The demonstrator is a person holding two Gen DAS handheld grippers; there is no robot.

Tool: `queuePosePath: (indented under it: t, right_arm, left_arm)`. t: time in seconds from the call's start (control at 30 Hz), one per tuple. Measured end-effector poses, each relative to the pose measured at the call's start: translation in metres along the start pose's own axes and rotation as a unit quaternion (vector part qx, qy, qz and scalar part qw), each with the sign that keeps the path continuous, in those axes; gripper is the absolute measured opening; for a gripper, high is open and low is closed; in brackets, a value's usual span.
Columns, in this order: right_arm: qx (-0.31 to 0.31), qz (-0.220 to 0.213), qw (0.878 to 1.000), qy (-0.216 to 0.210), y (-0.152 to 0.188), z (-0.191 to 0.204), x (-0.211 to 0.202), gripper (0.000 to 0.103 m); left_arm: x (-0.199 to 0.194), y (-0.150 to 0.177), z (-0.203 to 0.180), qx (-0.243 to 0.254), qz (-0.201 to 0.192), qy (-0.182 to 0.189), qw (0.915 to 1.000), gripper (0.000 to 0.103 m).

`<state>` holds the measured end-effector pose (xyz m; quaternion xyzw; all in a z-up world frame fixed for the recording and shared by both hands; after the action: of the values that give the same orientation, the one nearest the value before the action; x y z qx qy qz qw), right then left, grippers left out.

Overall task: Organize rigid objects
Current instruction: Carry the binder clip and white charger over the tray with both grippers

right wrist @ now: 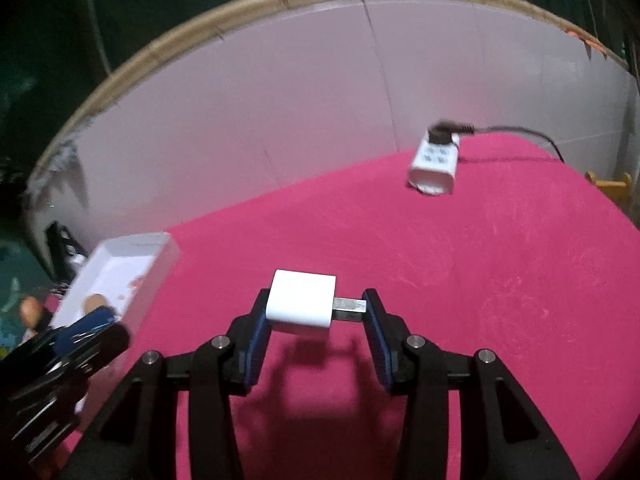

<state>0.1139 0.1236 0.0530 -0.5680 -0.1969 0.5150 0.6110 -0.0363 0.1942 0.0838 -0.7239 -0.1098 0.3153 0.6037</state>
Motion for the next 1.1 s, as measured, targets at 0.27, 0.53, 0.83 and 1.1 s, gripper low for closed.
queuePosePath:
  t: [0.27, 0.53, 0.83, 1.1]
  right_arm:
    - [-0.017, -0.031, 0.998, -0.053, -0.017, 0.04, -0.034, 0.044]
    - [-0.039, -0.042, 0.995, -0.083, -0.023, 0.07, -0.051, 0.044]
    - [-0.061, -0.039, 0.992, -0.102, -0.02, 0.1, -0.055, 0.044]
    - [-0.081, -0.028, 0.989, -0.117, -0.014, 0.125, -0.052, 0.044]
  left_arm:
    - [-0.027, -0.016, 0.008, -0.002, -0.026, -0.014, 0.9996, 0.032]
    - [-0.053, -0.023, 0.022, -0.009, -0.051, -0.032, 0.9981, 0.032]
    - [-0.079, -0.028, 0.05, -0.031, -0.07, -0.057, 0.9955, 0.032]
    - [-0.095, -0.025, 0.082, -0.055, -0.082, -0.084, 0.9916, 0.032]
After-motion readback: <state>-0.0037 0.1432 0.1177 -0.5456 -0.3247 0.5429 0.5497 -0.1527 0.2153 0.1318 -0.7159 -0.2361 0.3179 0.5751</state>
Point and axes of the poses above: each gripper's, at about its wrist camera, not at the fingertips, and x roughly the way its jaws point, z to its left, y to its underside, the point moved 5 cm from there along x, roughly the way its jaws point, and after that the axes turned 13 degrees about -z, right-handed, at the moved point
